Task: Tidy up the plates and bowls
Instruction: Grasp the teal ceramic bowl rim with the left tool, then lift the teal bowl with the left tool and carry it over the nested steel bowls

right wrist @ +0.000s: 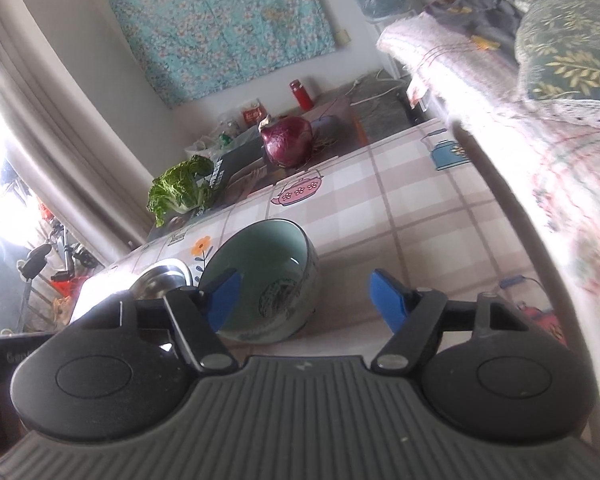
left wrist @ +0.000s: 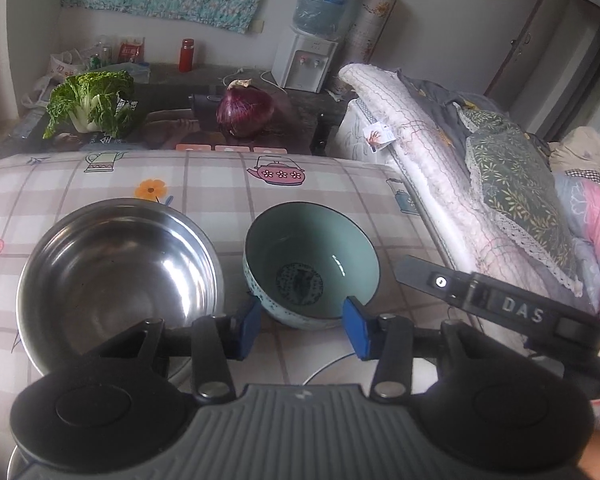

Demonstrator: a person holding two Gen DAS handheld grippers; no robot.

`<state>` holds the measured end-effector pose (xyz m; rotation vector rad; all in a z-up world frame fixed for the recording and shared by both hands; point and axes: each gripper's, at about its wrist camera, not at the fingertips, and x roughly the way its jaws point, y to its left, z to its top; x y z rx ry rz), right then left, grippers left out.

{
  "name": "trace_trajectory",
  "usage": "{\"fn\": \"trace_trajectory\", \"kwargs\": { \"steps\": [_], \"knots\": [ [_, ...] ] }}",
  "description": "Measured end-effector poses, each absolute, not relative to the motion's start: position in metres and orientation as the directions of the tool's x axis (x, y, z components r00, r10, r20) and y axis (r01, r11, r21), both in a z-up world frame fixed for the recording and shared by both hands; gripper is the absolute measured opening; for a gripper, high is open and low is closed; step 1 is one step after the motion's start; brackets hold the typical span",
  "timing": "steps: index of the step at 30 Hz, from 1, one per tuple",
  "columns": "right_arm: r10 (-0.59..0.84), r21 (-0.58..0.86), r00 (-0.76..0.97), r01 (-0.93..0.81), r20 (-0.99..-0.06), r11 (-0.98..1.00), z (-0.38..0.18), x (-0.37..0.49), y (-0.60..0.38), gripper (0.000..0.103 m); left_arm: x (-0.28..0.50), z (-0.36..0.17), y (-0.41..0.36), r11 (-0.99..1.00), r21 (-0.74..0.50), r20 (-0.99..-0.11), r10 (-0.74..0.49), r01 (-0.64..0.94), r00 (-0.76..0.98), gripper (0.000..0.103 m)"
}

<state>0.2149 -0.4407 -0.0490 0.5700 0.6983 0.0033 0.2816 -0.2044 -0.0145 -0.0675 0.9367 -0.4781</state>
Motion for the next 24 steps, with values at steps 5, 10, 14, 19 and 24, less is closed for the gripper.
{"fn": "trace_trajectory", "kwargs": {
  "steps": [5,10,14,19,24],
  "knots": [
    [0.209,0.490,0.747,0.175,-0.631,0.854,-0.059,0.248,-0.438,0.054,0.291,-0.025,-0.208,0.907,-0.270,-0.772,-0.404,0.322,0.490,0.040],
    [0.206,0.466,0.722,0.179,-0.660,0.866,-0.072,0.270,-0.432,0.033,0.298,-0.033,-0.209,0.916,-0.264,-0.786,-0.386,0.302,0.483,0.030],
    [0.196,0.448,0.702,0.193,-0.684,0.873,-0.084,0.281,-0.430,0.023,0.300,-0.038,-0.213,0.914,-0.264,-0.792,-0.387,0.307,0.472,0.027],
    [0.225,0.460,0.692,0.174,-0.686,0.871,-0.092,0.284,-0.428,0.014,0.302,-0.040,-0.216,0.921,-0.252,-0.795,-0.371,0.295,0.479,0.027],
    [0.210,0.430,0.690,0.162,-0.693,0.888,-0.090,0.282,-0.427,0.012,0.299,-0.040,-0.218,0.910,-0.265,-0.789,-0.395,0.321,0.470,0.027]
  ]
}}
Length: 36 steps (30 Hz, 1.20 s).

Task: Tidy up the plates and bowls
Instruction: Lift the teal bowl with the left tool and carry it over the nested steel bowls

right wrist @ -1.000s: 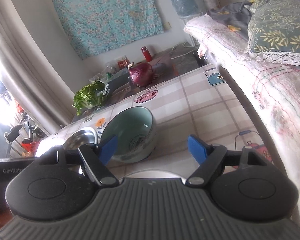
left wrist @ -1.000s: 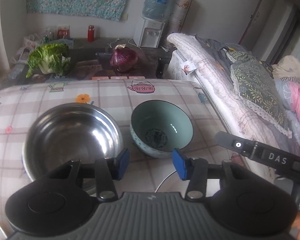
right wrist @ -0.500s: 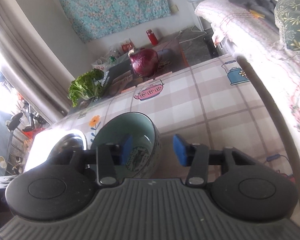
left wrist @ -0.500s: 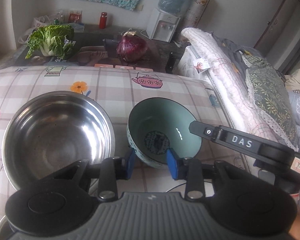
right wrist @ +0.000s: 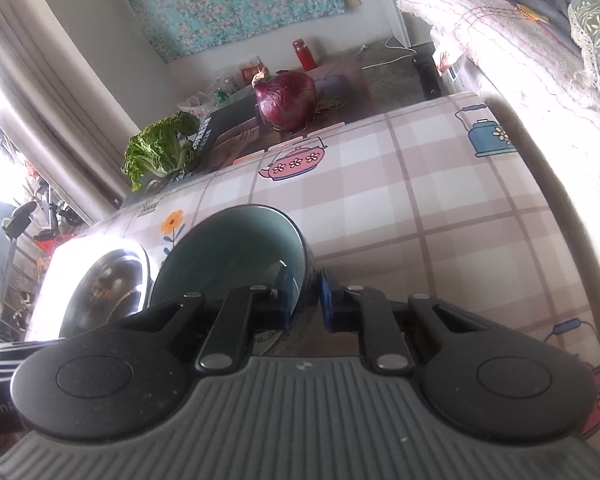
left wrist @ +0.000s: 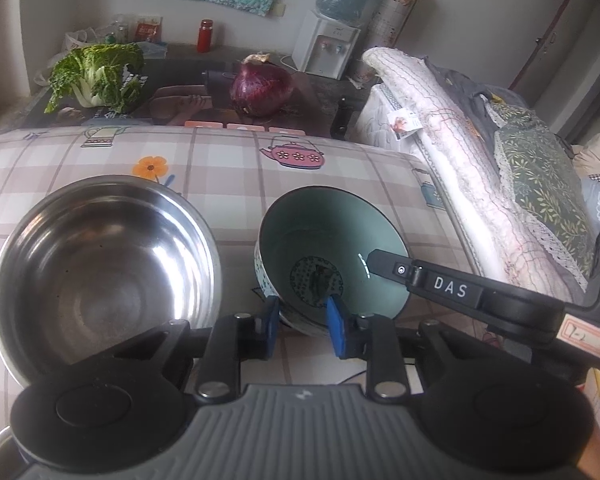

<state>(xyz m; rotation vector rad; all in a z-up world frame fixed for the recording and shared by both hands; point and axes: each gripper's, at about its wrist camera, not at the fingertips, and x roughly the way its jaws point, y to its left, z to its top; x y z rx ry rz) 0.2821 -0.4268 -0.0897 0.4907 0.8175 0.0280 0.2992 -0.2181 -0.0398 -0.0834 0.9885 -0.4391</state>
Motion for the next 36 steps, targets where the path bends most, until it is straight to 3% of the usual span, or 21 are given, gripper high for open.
{"fn": "trace_trajectory", "kwargs": {
  "steps": [18,36],
  "knots": [
    [0.217,0.472,0.694,0.198,-0.686,0.859,-0.095,0.271,-0.447,0.016,0.313,-0.051,-0.243,0.931,-0.180,-0.830,-0.316,0.317,0.459,0.028],
    [0.228,0.483,0.683,0.207,-0.694,0.851,-0.109,0.280,-0.443,0.018,0.329,-0.065,-0.249,0.936,-0.195,-0.856,-0.309,0.294,0.414,0.027]
  ]
}}
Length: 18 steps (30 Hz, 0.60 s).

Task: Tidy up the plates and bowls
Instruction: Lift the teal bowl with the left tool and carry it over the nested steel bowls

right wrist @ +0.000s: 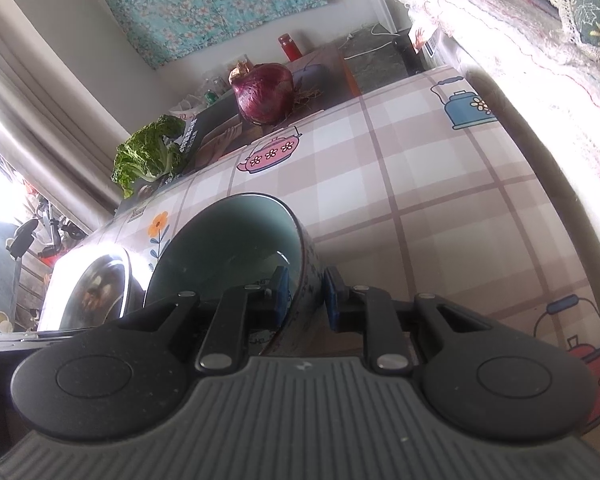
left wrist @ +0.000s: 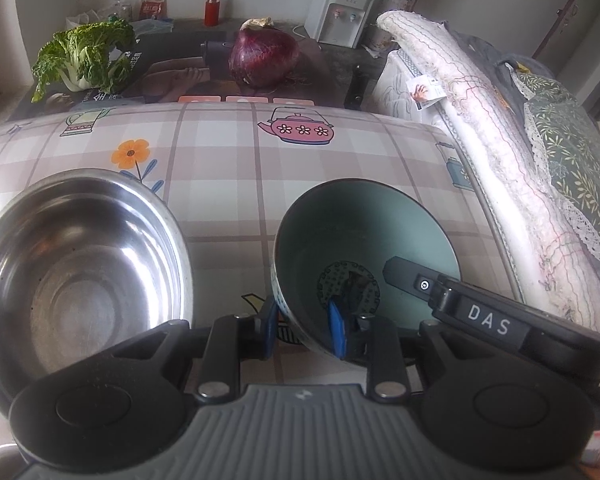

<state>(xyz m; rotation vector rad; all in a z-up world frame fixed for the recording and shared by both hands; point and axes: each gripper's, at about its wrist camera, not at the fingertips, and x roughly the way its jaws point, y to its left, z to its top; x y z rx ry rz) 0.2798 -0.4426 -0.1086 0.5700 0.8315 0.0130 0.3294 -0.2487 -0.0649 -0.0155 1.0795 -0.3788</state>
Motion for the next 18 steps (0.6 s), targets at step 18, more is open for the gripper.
{"fn": "trace_trajectory", "kwargs": {
  "steps": [18],
  "knots": [
    [0.225,0.485,0.697,0.200,-0.681,0.851,-0.1041,0.2749,-0.4451,0.018,0.3249,-0.0580,-0.2490,0.931,-0.195,-0.843,-0.320,0.308,0.432,0.027]
  ]
}}
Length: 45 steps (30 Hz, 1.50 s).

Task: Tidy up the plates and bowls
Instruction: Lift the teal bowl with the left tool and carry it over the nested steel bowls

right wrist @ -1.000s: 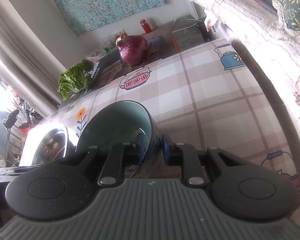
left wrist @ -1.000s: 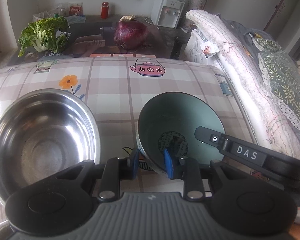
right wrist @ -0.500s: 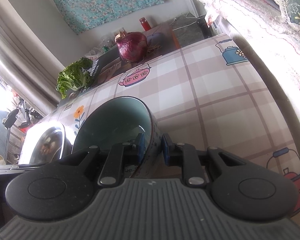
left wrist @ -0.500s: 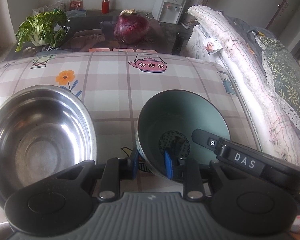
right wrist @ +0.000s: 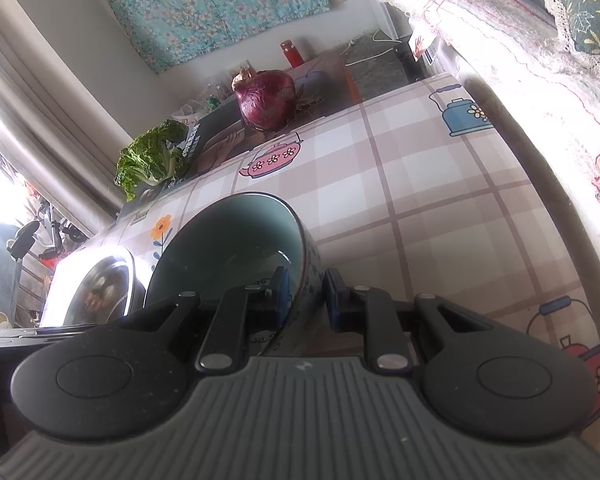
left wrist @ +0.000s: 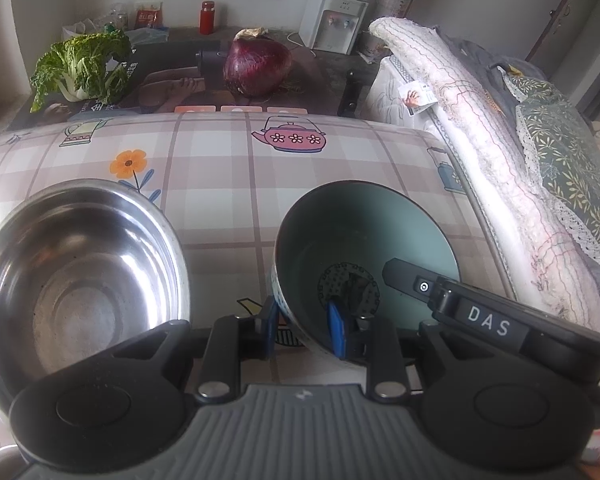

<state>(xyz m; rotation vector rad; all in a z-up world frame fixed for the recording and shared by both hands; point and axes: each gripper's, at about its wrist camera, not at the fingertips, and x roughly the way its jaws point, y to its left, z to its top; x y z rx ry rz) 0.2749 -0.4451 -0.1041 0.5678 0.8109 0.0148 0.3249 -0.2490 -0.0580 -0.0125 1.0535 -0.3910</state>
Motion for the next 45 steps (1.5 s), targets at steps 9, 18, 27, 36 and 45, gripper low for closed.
{"fn": "trace_trajectory", "kwargs": {
  "steps": [9,18,27,36,45],
  "knots": [
    [0.222,0.484,0.709,0.190,-0.669,0.854,-0.095,0.272,-0.445,0.018,0.322,-0.049,-0.246,0.929,-0.200,-0.831,-0.329,0.312,0.447,0.027],
    [0.215,0.477,0.722,0.178,-0.657,0.861,-0.078,0.270,-0.441,0.018,0.317,-0.034,-0.237,0.926,-0.217,-0.814,-0.346,0.310,0.466,0.027],
    [0.222,0.472,0.736,0.148,-0.640,0.869,-0.054,0.267,-0.425,0.018,0.310,-0.013,-0.214,0.925,-0.241,-0.787,-0.364,0.295,0.499,0.027],
    [0.276,0.480,0.743,0.069,-0.610,0.875,-0.027,0.276,-0.388,0.018,0.306,0.011,-0.165,0.941,-0.237,-0.766,-0.333,0.240,0.550,0.027],
    [0.374,0.505,0.700,-0.023,-0.609,0.863,-0.026,0.303,-0.328,0.018,0.312,0.007,-0.106,0.965,-0.223,-0.778,-0.263,0.142,0.570,0.027]
  ]
}}
